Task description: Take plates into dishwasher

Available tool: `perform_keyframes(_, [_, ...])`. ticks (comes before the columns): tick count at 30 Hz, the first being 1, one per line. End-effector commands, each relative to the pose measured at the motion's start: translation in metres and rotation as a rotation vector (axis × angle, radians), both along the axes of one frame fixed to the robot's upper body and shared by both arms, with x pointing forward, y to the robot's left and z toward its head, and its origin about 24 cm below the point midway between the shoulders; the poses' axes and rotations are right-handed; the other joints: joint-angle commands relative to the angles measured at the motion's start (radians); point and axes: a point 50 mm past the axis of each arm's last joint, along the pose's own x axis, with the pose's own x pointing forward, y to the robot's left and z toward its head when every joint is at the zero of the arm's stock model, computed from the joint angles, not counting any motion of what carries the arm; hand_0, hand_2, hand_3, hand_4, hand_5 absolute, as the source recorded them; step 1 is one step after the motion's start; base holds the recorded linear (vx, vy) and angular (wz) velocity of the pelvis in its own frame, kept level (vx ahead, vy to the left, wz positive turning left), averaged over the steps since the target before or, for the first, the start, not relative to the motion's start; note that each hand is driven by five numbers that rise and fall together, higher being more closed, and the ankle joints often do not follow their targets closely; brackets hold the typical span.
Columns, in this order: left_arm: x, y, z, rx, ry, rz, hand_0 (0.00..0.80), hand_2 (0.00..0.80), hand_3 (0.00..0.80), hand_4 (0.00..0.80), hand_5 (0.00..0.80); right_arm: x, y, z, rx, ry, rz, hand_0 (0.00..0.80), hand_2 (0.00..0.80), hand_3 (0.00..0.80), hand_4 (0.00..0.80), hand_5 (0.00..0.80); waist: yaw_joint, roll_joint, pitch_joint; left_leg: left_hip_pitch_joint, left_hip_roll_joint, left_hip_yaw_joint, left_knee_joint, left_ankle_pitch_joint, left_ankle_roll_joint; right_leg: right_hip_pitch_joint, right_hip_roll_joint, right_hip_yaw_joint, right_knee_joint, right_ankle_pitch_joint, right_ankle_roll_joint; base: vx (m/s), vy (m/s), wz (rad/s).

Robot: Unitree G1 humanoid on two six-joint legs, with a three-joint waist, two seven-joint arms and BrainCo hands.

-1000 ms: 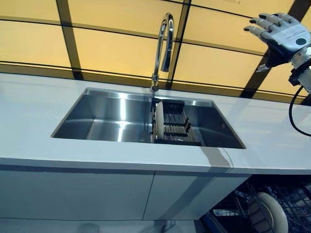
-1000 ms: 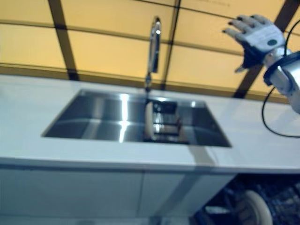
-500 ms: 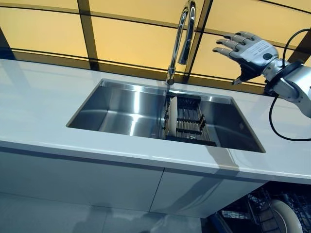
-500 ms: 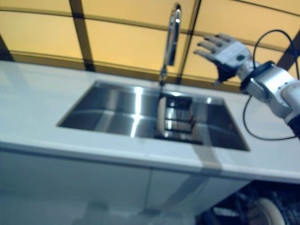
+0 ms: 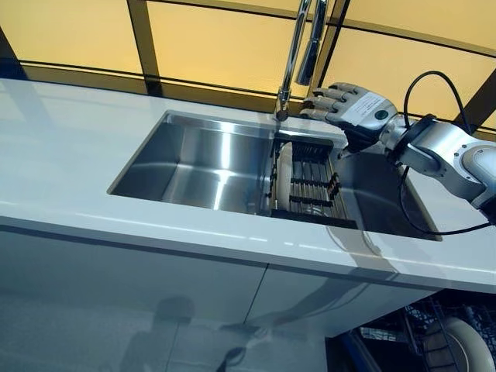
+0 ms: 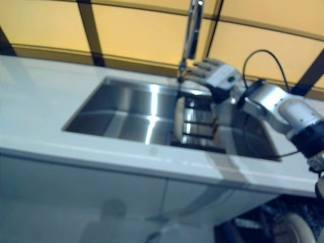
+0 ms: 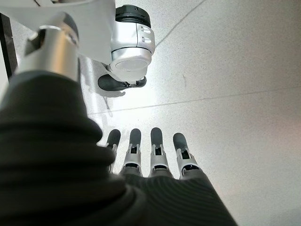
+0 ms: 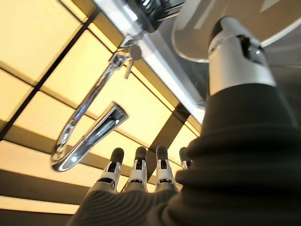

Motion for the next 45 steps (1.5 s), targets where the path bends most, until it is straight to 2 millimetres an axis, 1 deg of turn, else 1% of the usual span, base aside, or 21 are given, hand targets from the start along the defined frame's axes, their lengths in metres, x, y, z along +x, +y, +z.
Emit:
perform_keyframes(1, [0.01, 0.006, 0.002, 0.021, 0.006, 0.025, 0.0, 0.0, 0.0, 0.0, 0.0, -0.006, -0.005, 0.025, 0.019, -0.085, -0.024, 0.0, 0.0, 0.0, 0.0, 0.0, 0.029, -0.015, 0.002, -0.083, -0.015, -0.026, -0.037, 0.127, 0.017, 0.094, -0.073, -0.014, 0.003, -0.063, 0.086, -0.031, -0.005, 0.01])
perform_keyframes(5, [0.015, 0.005, 0.003, 0.02, -0.008, 0.022, 0.0, 0.0, 0.0, 0.0, 0.0, -0.004, -0.002, 0.02, 0.021, -0.082, -0.015, 0.0, 0.0, 0.0, 0.0, 0.0, 0.035, -0.015, 0.018, -0.096, -0.018, -0.033, -0.037, 0.127, 0.02, 0.082, -0.074, -0.015, 0.003, -0.062, 0.085, -0.032, -0.011, 0.05])
perform_keyframes(11, [0.019, 0.003, 0.003, 0.01, -0.021, 0.019, 0.0, 0.0, 0.0, 0.0, 0.0, -0.003, 0.007, 0.017, 0.009, -0.082, 0.006, 0.0, 0.0, 0.0, 0.0, 0.0, 0.041, -0.008, 0.038, -0.108, -0.022, -0.038, -0.037, 0.129, 0.022, 0.072, -0.076, -0.018, 0.003, -0.061, 0.083, -0.017, 0.003, 0.03])
perform_keyframes(14, [0.018, 0.002, 0.002, 0.007, -0.022, 0.022, 0.0, 0.0, 0.0, 0.0, 0.0, -0.004, 0.009, 0.016, 0.006, -0.081, 0.017, 0.0, 0.0, 0.0, 0.0, 0.0, 0.042, -0.007, 0.041, -0.111, -0.024, -0.039, -0.037, 0.128, 0.021, 0.07, -0.077, -0.02, 0.003, -0.06, 0.084, -0.007, 0.009, 0.05])
perform_keyframes(25, [0.017, 0.001, 0.002, 0.006, -0.023, 0.034, 0.0, 0.0, 0.0, 0.0, 0.0, -0.007, 0.02, 0.017, -0.002, -0.078, 0.045, 0.0, 0.0, 0.0, 0.0, 0.0, 0.047, -0.016, 0.047, -0.112, -0.023, -0.038, -0.037, 0.127, 0.021, 0.067, -0.075, -0.022, 0.003, -0.062, 0.083, 0.003, 0.002, 0.01])
perform_keyframes(28, [0.017, 0.001, 0.002, 0.003, -0.026, 0.047, 0.0, 0.0, 0.0, 0.0, 0.0, -0.007, 0.023, 0.014, -0.018, -0.072, 0.046, 0.0, 0.0, 0.0, 0.0, 0.0, 0.05, -0.018, 0.049, -0.114, -0.024, -0.039, -0.037, 0.127, 0.02, 0.066, -0.076, -0.026, 0.003, -0.061, 0.084, -0.004, 0.007, 0.05])
perform_keyframes(37, [0.018, 0.003, 0.003, 0.015, -0.039, 0.055, 0.0, 0.0, 0.0, 0.0, 0.0, -0.004, 0.023, 0.01, -0.037, -0.06, 0.038, 0.0, 0.0, 0.0, 0.0, 0.0, 0.061, -0.029, 0.062, -0.121, -0.024, -0.043, -0.037, 0.127, 0.022, 0.06, -0.077, -0.033, 0.003, -0.058, 0.084, -0.002, -0.003, 0.01])
perform_keyframes(45, [0.032, 0.003, 0.006, 0.013, -0.103, 0.067, 0.0, 0.0, 0.0, 0.0, 0.0, -0.002, 0.029, 0.003, -0.095, -0.047, 0.039, 0.0, 0.0, 0.0, 0.0, 0.0, 0.067, -0.033, 0.081, -0.137, -0.026, -0.045, -0.037, 0.13, 0.022, 0.045, -0.076, -0.036, 0.003, -0.054, 0.085, -0.005, 0.0, 0.01])
